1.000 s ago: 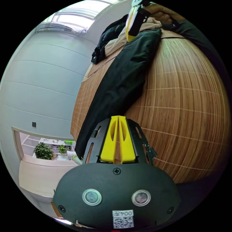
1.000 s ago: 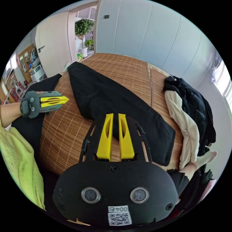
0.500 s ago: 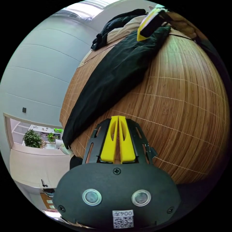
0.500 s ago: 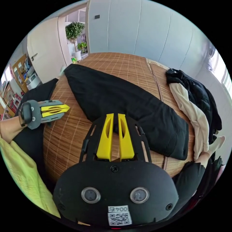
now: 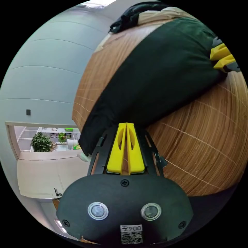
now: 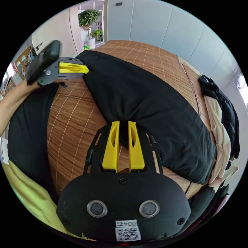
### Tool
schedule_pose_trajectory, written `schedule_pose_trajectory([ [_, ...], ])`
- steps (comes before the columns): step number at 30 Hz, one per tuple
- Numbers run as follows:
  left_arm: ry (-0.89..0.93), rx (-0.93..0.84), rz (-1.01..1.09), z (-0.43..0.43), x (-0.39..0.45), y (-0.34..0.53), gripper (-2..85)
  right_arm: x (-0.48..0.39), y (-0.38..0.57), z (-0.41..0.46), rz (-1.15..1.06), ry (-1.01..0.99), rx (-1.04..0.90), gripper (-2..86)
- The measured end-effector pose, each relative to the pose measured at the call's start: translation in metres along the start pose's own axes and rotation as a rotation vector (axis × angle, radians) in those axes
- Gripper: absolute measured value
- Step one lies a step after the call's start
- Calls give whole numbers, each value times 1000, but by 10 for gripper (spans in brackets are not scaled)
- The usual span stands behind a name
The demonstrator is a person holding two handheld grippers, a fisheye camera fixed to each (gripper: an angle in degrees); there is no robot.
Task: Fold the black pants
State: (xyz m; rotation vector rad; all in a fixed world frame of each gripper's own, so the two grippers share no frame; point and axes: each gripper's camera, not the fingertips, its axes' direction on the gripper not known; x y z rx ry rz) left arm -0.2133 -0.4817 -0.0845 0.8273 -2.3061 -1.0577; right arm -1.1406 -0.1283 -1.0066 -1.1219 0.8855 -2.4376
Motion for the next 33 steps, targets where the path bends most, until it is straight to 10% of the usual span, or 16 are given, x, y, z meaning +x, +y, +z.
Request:
schedule_pose_trajectory([
  [33,152,-58,-217,110,-141,18,7,-53,-396,-58,-420,-124,-199,33],
])
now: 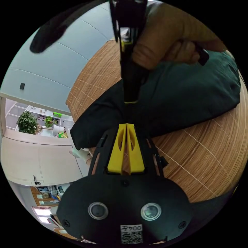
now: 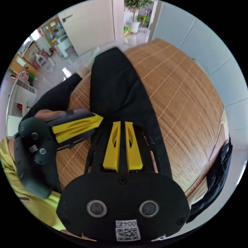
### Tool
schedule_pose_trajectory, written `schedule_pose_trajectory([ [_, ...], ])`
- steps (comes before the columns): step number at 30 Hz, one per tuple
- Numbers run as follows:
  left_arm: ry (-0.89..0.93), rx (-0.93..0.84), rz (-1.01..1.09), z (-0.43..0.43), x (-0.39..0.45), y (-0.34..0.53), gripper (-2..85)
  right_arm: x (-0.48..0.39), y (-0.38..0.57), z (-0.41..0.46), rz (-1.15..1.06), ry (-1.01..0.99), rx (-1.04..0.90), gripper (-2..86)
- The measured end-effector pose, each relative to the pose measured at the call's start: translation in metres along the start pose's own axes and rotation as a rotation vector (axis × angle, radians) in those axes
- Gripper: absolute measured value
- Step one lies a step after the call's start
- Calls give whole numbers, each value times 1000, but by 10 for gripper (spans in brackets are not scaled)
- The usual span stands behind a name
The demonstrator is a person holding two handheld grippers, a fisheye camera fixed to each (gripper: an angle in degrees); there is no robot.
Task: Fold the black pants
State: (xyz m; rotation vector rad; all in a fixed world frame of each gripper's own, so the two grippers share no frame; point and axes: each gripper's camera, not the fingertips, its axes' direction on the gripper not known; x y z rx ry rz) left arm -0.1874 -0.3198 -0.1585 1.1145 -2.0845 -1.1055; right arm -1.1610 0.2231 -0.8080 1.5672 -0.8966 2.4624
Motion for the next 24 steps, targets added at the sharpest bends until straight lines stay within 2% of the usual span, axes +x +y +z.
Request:
schedule_pose_trajectory([
  [1,10,8,-9,5,-6,2,7,1,-10,21,-16,-12,-124,31],
  [4,64,57,-74,13,-27,11,7,8,-16,10,27,-20,-109,22],
  [8,69,79,-71,23,-42,17,7,19,22,-30,149,-85,48,-3],
  [16,-117,69,-5,40,-54,21,9,4,140,-48,312,9,103,-7],
  [20,-162,94,8,44,-73,35,17,4,190,-50,394,-42,132,-7],
  [24,-337,79,-9,43,-110,63,38,10,217,-53,428,-100,174,-6],
])
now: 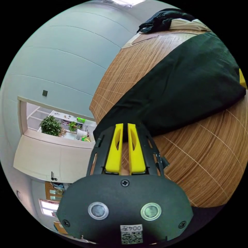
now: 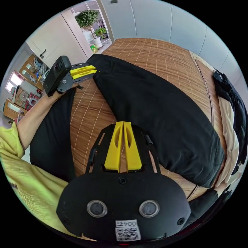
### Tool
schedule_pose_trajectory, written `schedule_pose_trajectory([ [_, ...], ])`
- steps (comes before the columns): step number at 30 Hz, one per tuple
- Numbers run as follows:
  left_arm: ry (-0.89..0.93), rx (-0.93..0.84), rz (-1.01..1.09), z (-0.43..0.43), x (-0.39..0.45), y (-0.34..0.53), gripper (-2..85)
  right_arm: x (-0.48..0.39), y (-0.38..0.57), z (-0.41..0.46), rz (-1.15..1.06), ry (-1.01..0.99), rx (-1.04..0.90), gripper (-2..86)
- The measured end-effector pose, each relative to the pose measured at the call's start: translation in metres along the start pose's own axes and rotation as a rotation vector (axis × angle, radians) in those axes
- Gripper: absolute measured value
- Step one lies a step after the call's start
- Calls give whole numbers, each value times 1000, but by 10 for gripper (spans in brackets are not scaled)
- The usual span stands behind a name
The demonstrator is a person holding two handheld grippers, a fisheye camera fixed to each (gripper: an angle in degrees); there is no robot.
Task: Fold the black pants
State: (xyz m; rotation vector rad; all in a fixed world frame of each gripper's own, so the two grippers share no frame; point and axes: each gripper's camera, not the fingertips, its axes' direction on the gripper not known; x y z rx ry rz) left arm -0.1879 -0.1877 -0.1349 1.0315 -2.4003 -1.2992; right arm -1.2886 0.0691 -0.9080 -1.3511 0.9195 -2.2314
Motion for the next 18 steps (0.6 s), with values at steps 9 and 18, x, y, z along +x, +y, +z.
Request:
schedule_pose_trajectory([
  [9,-202,-195,78,98,-128,110,91,22,-4,-5,-30,-111,80,27],
  [18,734,-127,-927,230,-323,236,117,32,-108,11,-75,-339,86,90],
])
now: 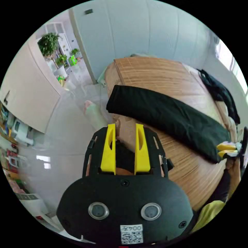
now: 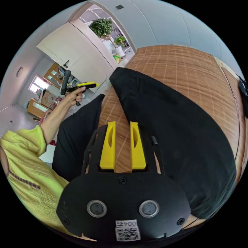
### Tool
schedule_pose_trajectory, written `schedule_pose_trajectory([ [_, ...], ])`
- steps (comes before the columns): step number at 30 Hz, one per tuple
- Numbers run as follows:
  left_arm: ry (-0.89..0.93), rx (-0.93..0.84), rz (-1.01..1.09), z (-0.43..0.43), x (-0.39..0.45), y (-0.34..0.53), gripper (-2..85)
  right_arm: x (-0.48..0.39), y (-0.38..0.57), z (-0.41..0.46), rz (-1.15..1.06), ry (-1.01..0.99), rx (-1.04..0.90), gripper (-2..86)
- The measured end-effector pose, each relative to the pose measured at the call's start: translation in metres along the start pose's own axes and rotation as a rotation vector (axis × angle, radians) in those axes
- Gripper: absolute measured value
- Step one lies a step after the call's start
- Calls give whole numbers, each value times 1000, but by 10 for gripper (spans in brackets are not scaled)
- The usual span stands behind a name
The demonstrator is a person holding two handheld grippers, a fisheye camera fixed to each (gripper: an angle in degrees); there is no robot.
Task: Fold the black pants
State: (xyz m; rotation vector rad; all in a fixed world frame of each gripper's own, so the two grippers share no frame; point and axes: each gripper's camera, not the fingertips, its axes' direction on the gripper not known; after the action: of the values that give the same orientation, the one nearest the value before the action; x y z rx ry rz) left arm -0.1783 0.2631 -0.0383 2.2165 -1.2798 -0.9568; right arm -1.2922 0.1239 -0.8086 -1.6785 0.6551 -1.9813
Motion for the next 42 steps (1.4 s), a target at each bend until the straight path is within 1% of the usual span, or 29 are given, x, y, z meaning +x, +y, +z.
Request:
schedule_pose_trajectory([
  [1,175,32,-152,2,-40,-9,121,1,-23,1,-26,-28,14,98],
  [2,250,47,-226,5,-60,-13,124,4,-49,2,-44,-59,28,106],
  [3,405,57,-366,14,-100,-17,128,6,-63,2,-53,-75,31,111],
  [4,486,58,-434,21,-119,-18,131,9,-93,4,-73,-103,31,120],
  [5,642,58,-561,37,-155,-18,136,14,-123,7,-83,-125,29,129],
  [6,757,65,-660,51,-186,-16,140,16,-138,8,-88,-131,29,131],
  [7,798,85,-727,61,-212,-13,142,20,-168,12,-103,-139,31,135],
  [9,812,76,-787,76,-243,-14,147,27,-211,22,-117,-141,22,140],
  [11,818,49,-811,88,-264,-18,153,36,-265,41,-130,-153,-8,146],
  [14,801,31,-825,100,-294,-27,165,47,-322,72,-136,-171,-35,151],
  [19,934,113,-883,120,-343,-28,167,69,-390,130,-92,-254,-109,173],
  [23,970,155,-869,124,-361,-34,163,88,-431,173,-42,-290,-177,186],
  [25,1009,170,-846,128,-367,-37,161,93,-443,188,-40,-274,-209,188],
  [30,1037,161,-838,133,-375,-36,152,106,-460,220,-64,-234,-298,175],
  [33,1053,157,-814,135,-371,-35,144,114,-462,226,-79,-248,-311,154],
  [36,1050,151,-790,133,-359,-32,124,117,-457,242,-124,-313,-403,128],
  [37,1053,163,-787,131,-355,-28,109,118,-453,248,-138,-322,-431,118],
  [40,1070,227,-772,124,-345,-18,80,126,-443,254,-120,-315,-410,83],
  [42,1059,291,-700,111,-329,-11,66,130,-435,258,-105,-335,-423,63],
])
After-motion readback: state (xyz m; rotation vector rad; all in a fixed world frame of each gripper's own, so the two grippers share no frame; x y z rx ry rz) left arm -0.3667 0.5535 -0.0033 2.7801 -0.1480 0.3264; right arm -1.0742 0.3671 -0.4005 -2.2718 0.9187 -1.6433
